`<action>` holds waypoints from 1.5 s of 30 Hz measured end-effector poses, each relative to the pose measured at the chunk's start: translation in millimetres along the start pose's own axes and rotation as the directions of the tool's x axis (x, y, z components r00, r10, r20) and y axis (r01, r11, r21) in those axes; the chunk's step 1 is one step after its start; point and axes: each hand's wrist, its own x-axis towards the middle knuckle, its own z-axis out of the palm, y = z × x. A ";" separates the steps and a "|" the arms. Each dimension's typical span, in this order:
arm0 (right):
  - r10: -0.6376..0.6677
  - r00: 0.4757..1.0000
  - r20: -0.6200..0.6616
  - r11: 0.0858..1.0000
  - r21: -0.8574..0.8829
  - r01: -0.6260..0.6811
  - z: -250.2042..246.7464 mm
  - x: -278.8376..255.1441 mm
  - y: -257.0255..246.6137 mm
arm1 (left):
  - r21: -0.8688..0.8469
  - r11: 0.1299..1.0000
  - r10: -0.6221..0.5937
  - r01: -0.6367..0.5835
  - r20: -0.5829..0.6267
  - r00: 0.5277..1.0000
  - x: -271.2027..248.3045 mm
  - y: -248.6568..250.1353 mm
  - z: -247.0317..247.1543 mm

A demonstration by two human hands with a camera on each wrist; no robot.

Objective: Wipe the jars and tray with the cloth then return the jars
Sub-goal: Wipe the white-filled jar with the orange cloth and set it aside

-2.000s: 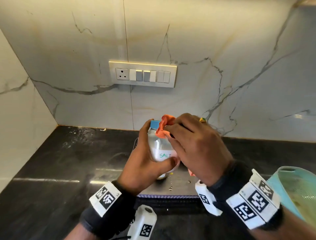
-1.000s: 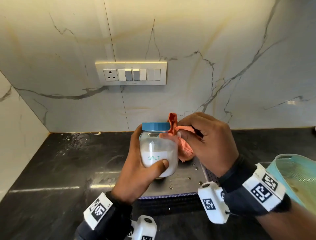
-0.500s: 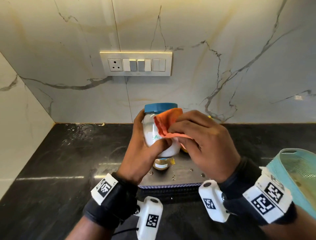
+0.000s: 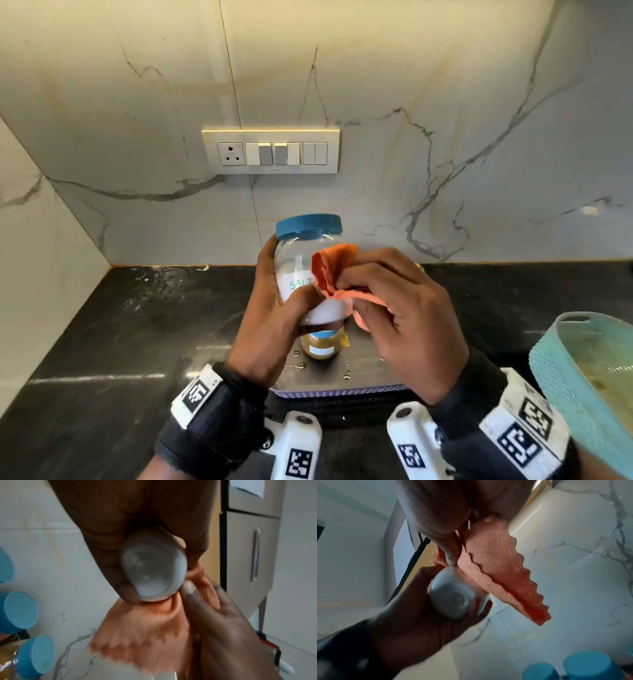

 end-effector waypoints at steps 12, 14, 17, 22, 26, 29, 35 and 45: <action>0.019 0.990 -0.142 0.999 -0.034 -0.024 -25.8 18.2 8.9 | 0.123 0.989 0.070 -0.078 0.065 0.995 -11.8 0.5 16.1; -0.008 0.996 -0.087 1.000 -0.017 0.007 -25.4 -4.6 2.7 | 0.105 0.991 0.078 -0.082 0.044 0.996 -13.5 3.6 20.1; -0.084 0.996 0.013 0.996 -0.034 0.084 -26.2 -35.1 -3.9 | 0.076 0.996 0.053 -0.054 0.019 0.998 -16.0 1.9 27.4; -0.035 0.995 -0.092 0.997 -0.072 0.029 -55.0 -1.2 13.4 | 0.090 0.996 -0.004 0.001 0.041 0.999 -23.4 -10.3 45.3; -0.032 0.998 -0.057 0.997 -0.074 0.028 -71.2 1.1 14.6 | 0.062 0.998 0.019 -0.019 0.010 1.000 -28.0 -10.1 65.8; -0.105 0.992 0.068 0.994 -0.011 0.106 -73.3 -36.7 4.1 | 0.033 0.999 0.014 -0.014 -0.010 1.000 -31.4 -9.8 71.4; -0.051 0.995 -0.085 0.995 -0.093 0.043 -94.6 -21.0 15.4 | 0.133 0.991 -0.013 0.012 0.007 1.000 -46.1 -18.7 87.1; -0.070 0.988 -0.140 0.997 -0.041 0.064 -125.4 -38.6 32.6 | 0.032 0.998 -0.045 0.046 -0.011 0.999 -50.6 -26.0 111.1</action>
